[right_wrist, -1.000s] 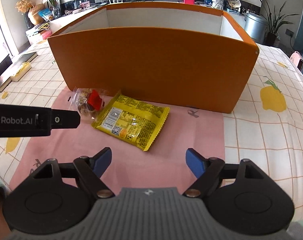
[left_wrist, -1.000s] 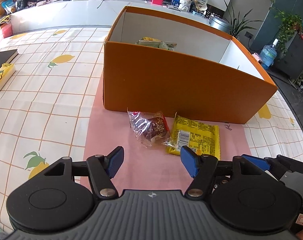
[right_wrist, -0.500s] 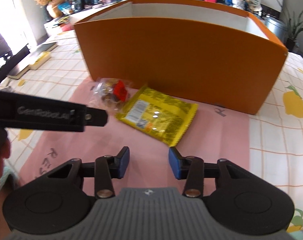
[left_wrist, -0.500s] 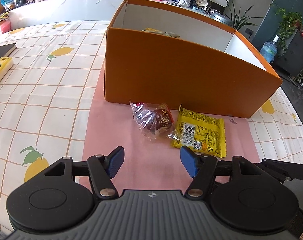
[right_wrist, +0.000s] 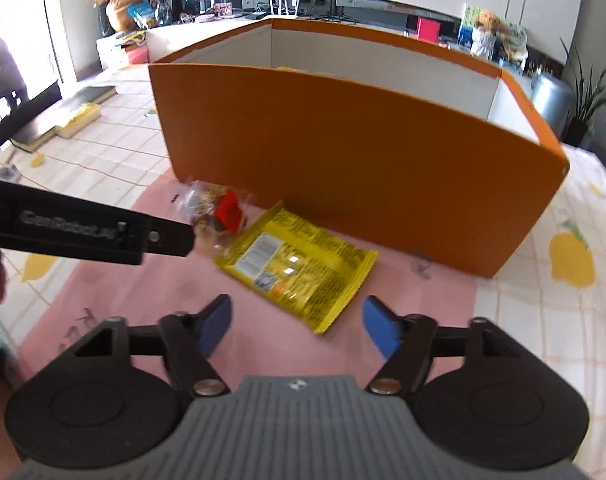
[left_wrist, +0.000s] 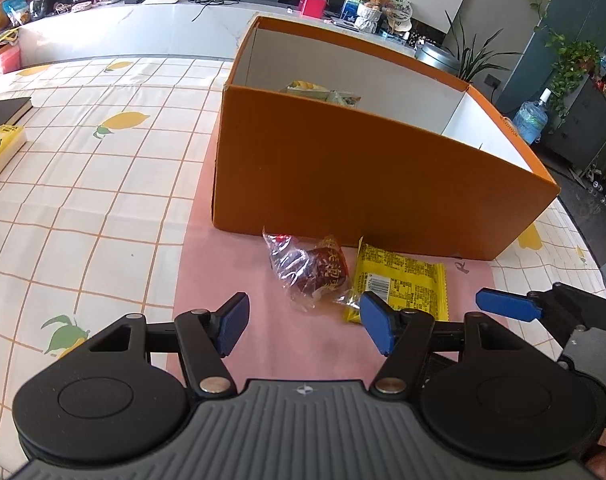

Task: Organize snacks
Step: 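Grasp the clear candy bag with left tool while right tool grasps the yellow pack, then lift the candy bag and yellow pack and carry them over the box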

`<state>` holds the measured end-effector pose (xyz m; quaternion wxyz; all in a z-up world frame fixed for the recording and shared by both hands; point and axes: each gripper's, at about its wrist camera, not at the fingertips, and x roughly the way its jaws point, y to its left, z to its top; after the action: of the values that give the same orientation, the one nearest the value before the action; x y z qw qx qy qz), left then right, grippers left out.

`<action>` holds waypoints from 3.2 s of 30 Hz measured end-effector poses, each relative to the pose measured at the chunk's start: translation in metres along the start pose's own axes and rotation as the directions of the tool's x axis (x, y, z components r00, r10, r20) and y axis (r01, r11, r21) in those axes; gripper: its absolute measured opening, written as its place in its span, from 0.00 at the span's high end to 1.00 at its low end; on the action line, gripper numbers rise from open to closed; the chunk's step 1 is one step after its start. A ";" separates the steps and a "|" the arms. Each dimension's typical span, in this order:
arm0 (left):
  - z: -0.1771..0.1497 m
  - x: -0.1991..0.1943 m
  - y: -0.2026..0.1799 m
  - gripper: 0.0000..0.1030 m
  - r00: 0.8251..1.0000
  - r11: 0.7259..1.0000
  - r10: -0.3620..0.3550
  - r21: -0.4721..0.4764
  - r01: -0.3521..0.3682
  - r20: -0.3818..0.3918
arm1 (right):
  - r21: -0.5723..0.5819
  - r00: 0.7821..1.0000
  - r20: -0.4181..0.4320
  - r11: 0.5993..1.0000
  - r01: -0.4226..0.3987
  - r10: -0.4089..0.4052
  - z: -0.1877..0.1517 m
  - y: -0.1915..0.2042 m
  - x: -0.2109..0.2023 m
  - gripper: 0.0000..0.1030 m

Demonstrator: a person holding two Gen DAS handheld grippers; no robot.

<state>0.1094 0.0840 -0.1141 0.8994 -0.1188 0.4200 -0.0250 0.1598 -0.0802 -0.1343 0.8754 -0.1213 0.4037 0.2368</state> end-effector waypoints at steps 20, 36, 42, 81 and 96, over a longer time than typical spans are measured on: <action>0.010 0.024 0.005 0.48 0.999 1.000 -0.009 0.004 0.009 0.039 | -0.064 0.989 -0.077 0.989 -0.134 0.129 0.011 -0.006 0.031 0.19; -0.006 -0.003 0.018 0.53 0.997 0.997 0.079 0.003 -0.079 -0.012 | -0.222 0.992 -0.034 0.967 -0.126 0.121 -0.015 0.032 -0.012 0.17; -0.006 -0.008 0.021 0.53 0.996 0.996 0.088 0.001 -0.088 -0.028 | -0.221 0.989 -0.022 0.965 -0.145 0.143 0.000 0.028 0.005 0.16; -0.017 0.004 0.016 0.46 0.994 0.996 0.083 0.043 -0.080 -0.070 | 0.122 0.989 -0.143 0.992 0.041 -0.024 -0.004 -0.007 0.005 0.26; -0.015 -0.003 0.014 0.56 0.998 0.998 0.056 0.026 -0.056 -0.015 | 0.165 0.998 -0.064 0.986 0.027 -0.017 -0.009 -0.011 -0.009 0.48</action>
<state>0.0952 0.0949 -0.1239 0.8978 -0.0954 0.4300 -0.0061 0.1546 -0.0961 -0.1325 0.8720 -0.0599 0.4477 0.1888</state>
